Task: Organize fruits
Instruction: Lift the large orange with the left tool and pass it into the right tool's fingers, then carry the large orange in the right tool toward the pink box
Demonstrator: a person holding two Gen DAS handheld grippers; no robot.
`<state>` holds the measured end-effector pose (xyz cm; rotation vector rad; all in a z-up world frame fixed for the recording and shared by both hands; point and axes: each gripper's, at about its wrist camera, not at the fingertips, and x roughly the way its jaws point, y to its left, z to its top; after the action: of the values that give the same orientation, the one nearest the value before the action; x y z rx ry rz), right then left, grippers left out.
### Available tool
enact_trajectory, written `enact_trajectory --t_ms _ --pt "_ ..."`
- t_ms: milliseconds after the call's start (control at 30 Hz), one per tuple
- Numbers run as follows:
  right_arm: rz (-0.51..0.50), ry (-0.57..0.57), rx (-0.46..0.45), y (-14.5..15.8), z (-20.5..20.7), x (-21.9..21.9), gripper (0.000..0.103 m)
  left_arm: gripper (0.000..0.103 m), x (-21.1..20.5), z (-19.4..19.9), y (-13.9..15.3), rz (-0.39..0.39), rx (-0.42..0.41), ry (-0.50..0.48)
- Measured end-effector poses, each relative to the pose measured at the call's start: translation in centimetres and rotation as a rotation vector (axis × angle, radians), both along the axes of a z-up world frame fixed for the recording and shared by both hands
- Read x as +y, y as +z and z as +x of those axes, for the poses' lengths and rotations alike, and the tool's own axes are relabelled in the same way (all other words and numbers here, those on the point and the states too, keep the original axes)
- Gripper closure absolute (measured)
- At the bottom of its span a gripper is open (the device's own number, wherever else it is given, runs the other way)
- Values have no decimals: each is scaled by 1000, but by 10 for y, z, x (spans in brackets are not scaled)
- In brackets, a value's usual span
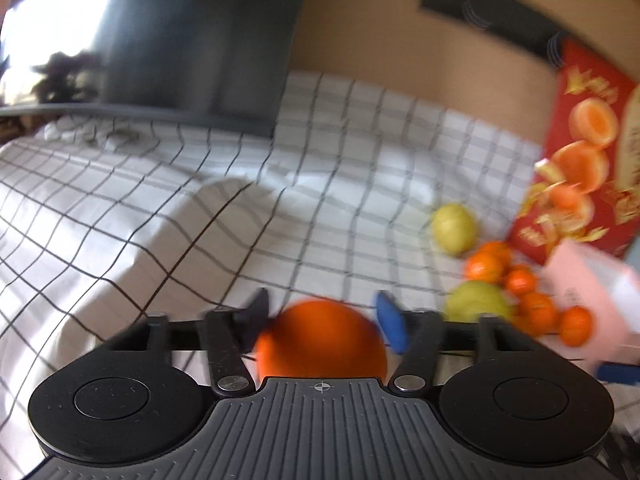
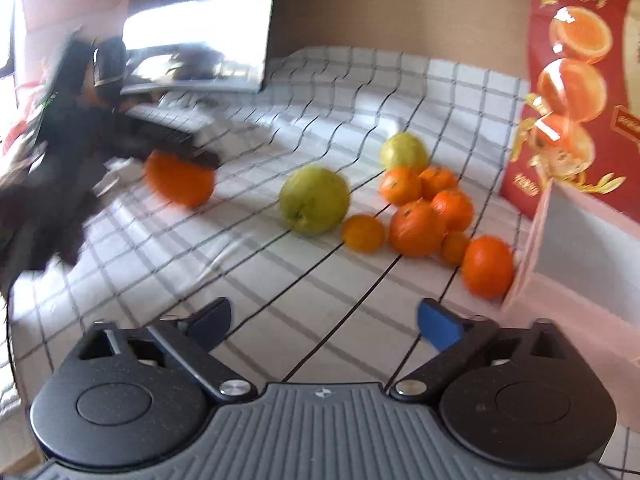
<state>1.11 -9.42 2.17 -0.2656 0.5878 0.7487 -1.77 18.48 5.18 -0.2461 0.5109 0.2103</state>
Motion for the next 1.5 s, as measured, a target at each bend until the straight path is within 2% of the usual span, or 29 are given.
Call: enact_trajectory --t_ms 33,67,133,200,300,367,433,500,633,800,900,933,967,1033,1167,1300,1367,1500 --pt "-3 -6 -9 3 2 0 33 72 -4 -6 4 3 -10 -25" --pt "-13 -10 -17 7 4 1 47 75 -8 -9 8 12 -8 -38" --pt "-45 6 -33 14 9 5 52 75 -15 -8 12 39 12 -38" --pt "-84 13 -70 19 11 14 52 75 -17 -7 12 33 13 -31" --pt "-81 35 -85 27 10 28 49 74 -4 -14 8 -75 -28 -48" --pt "-46 123 -90 30 0 39 21 74 9 -17 5 -158 -49 -63" --pt "-16 206 -106 29 -11 57 15 74 19 -17 3 -218 -52 -63" --pt "-8 274 -106 26 -16 83 15 74 31 -17 1 -284 -53 -63" --pt "-2 281 -64 14 -7 136 15 74 56 -24 -2 -402 -84 -63" --pt "7 284 0 -6 15 175 10 74 74 -56 0 -356 -229 74" --pt "-4 301 58 -15 22 190 10 74 77 -70 -11 -389 -261 132" --pt "-11 310 63 -15 21 193 13 74 77 -74 -15 -409 -271 141" --pt "-10 314 56 -14 18 193 23 74 78 -76 -17 -423 -276 147" --pt "-22 306 44 -10 12 193 23 74 75 -78 -19 -439 -283 145" --pt "-21 285 112 -4 11 169 23 74 63 -80 -15 -416 -270 108" --pt "27 231 190 4 12 102 23 74 37 -68 -13 -365 -214 14" --pt "40 188 173 9 8 58 23 74 18 -58 -12 -353 -183 -58" --pt "8 29 42 16 -11 -31 23 74 -33 -38 -12 -303 -134 -207"
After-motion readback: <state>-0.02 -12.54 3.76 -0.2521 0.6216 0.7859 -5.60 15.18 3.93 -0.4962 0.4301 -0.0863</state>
